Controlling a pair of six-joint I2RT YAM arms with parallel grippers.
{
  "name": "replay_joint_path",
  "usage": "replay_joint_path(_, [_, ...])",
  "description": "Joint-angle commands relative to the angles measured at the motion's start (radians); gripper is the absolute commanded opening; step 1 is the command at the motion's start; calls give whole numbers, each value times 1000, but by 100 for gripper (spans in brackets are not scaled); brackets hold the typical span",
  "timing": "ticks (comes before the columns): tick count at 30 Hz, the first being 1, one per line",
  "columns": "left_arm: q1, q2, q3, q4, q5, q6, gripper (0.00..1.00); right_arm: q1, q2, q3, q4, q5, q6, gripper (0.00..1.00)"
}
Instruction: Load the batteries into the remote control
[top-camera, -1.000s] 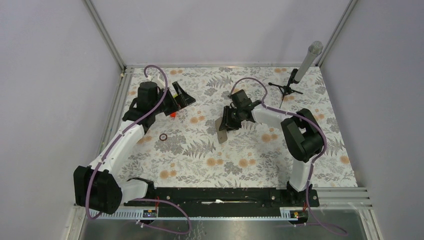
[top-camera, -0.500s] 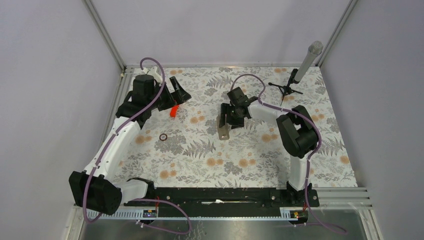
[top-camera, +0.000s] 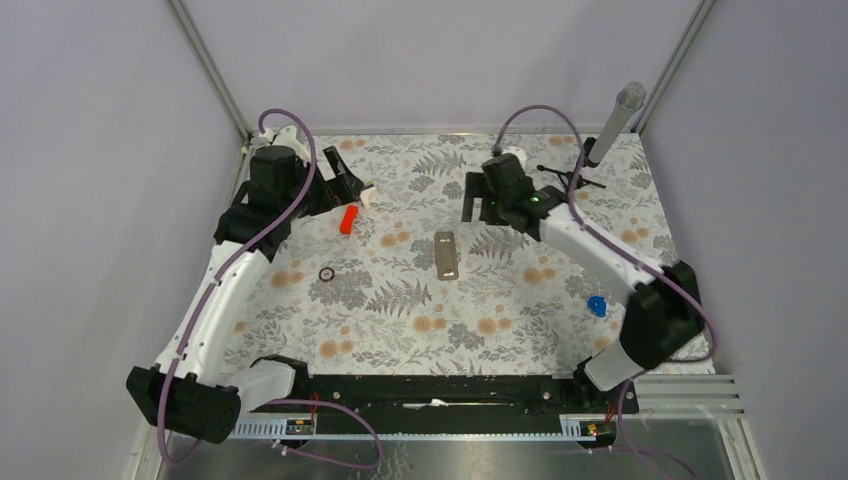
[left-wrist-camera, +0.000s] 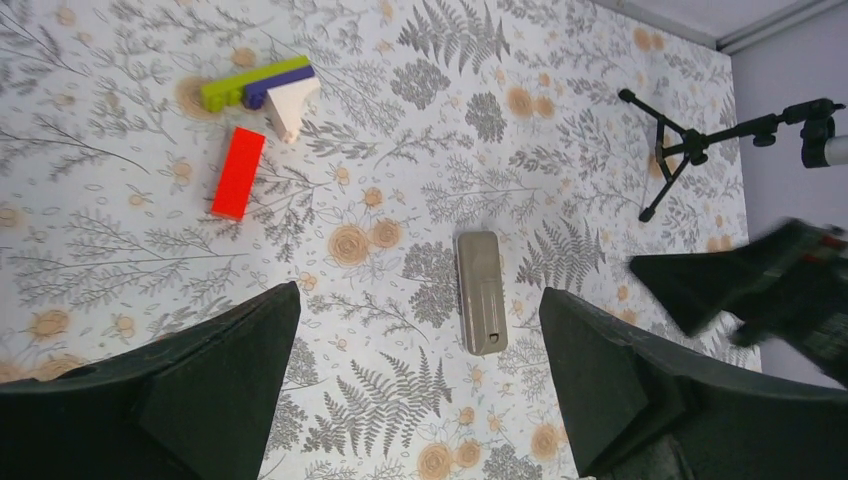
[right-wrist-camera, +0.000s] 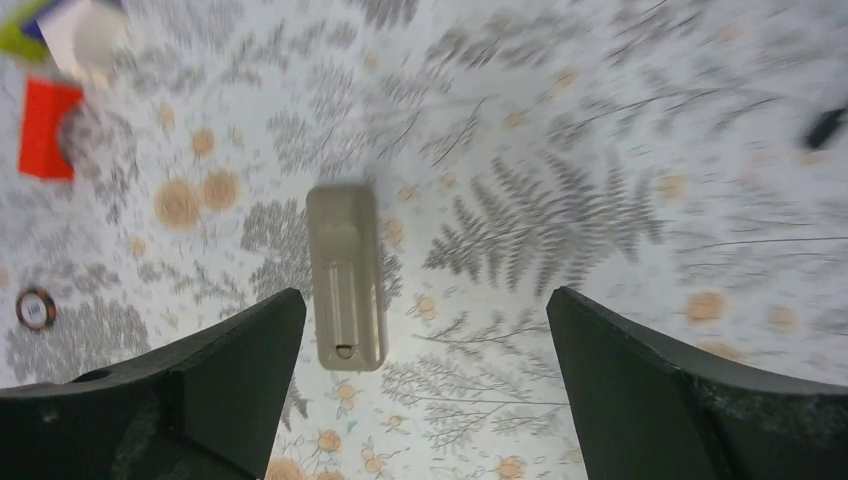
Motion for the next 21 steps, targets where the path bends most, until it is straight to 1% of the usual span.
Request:
replay_joint_path(1, [0, -82, 49, 15, -89, 49, 99, -1, -226, -79, -5, 364, -9, 100])
replay_joint_path(3, [0, -99, 49, 14, -90, 72, 99, -1, -324, -140, 23, 417, -4, 100])
replay_joint_path(7, [0, -131, 41, 9, -140, 86, 99, -1, -539, -243, 72, 468, -14, 99])
replay_joint_path(11, [0, -164, 18, 15, -181, 97, 99, -1, -681, -304, 111, 507, -57, 100])
replay_joint_path(15, [0, -193, -2, 26, -212, 107, 99, -1, -763, -325, 154, 536, -119, 100])
replay_joint_path(21, [0, -245, -34, 46, -237, 112, 99, -1, -799, -329, 168, 562, -141, 99])
